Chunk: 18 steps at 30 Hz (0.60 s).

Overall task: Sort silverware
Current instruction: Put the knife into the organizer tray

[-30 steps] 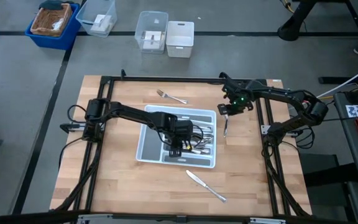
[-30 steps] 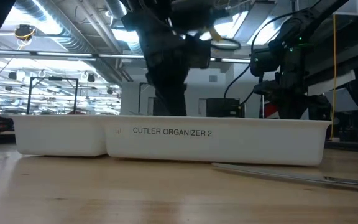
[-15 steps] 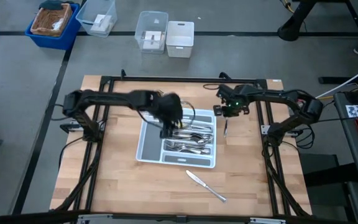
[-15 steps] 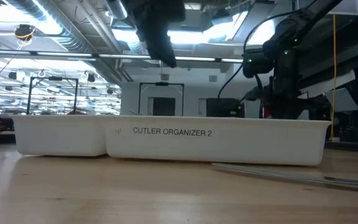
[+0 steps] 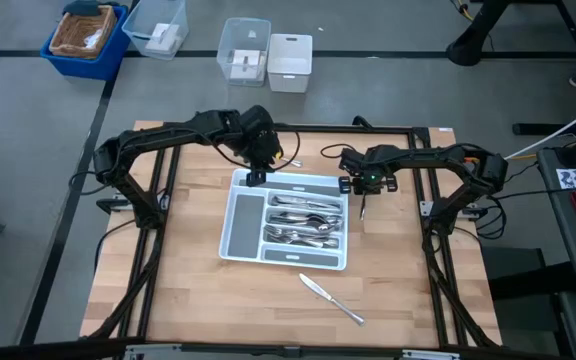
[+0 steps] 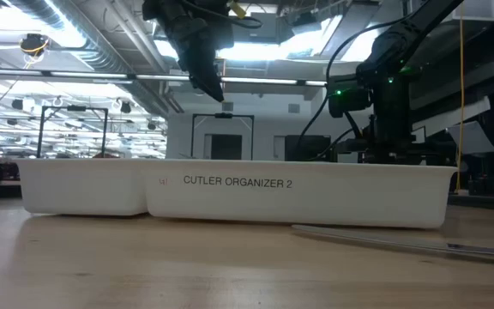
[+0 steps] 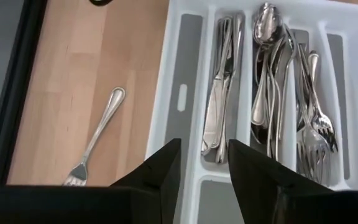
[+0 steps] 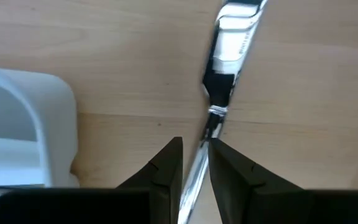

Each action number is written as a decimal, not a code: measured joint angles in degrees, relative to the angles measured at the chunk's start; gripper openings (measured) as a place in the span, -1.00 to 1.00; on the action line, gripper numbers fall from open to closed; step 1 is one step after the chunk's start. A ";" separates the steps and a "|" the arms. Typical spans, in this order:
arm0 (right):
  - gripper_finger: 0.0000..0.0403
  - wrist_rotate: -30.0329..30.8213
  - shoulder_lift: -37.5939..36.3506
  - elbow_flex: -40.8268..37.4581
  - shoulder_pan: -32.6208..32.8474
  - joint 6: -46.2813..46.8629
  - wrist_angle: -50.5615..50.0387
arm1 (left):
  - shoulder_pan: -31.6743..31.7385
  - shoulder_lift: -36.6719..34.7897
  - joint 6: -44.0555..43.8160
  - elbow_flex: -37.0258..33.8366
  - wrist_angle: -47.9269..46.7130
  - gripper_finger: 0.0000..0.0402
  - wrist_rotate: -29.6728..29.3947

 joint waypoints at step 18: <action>-0.60 3.83 0.00 0.00 -0.02 3.94 -0.92 | 3.89 -0.01 5.73 -0.01 -0.42 -0.39 0.65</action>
